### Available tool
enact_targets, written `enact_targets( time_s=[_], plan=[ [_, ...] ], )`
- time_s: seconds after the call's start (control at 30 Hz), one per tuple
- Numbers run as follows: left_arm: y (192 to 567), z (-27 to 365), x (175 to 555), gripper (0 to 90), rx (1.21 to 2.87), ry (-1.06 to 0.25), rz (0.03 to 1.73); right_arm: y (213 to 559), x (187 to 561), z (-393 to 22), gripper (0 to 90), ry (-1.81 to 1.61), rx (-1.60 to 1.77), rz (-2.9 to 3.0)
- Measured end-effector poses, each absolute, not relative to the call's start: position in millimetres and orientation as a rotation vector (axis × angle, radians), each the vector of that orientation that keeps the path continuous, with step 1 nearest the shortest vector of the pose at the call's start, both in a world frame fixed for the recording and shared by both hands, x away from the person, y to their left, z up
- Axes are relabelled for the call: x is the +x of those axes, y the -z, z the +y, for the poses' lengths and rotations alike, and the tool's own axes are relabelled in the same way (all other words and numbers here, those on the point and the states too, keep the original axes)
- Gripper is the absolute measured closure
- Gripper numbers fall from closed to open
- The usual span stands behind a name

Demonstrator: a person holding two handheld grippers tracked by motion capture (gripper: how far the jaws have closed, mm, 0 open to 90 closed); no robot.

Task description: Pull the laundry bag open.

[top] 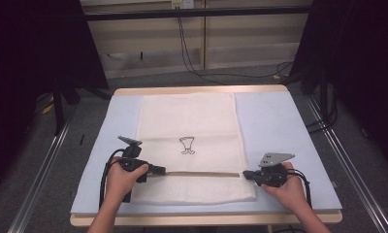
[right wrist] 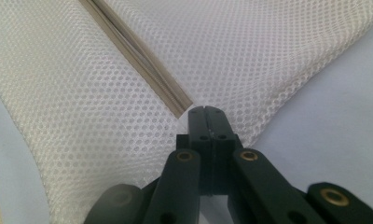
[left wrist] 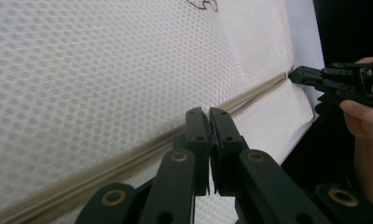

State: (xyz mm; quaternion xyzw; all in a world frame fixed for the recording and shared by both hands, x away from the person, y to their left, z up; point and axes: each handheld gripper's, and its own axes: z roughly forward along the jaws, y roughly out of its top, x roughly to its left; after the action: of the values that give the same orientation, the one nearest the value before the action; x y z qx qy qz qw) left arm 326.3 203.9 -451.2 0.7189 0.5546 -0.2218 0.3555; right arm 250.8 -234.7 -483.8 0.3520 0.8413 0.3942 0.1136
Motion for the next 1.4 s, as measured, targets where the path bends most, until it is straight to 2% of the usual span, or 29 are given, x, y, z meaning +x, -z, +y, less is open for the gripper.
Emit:
enact_targets(
  time_s=[0.37,1.4],
  plan=[
    [448.5,224.5,325.1,87.5,1.831,0.557,1.452,484.0,250.7,-234.7,90.0,-1.158,1.035,2.464],
    [463.7,314.0,312.2,87.4,1.7,0.528,1.573,483.8,250.5,-234.5,90.0,-1.156,1.033,2.469]
  ],
)
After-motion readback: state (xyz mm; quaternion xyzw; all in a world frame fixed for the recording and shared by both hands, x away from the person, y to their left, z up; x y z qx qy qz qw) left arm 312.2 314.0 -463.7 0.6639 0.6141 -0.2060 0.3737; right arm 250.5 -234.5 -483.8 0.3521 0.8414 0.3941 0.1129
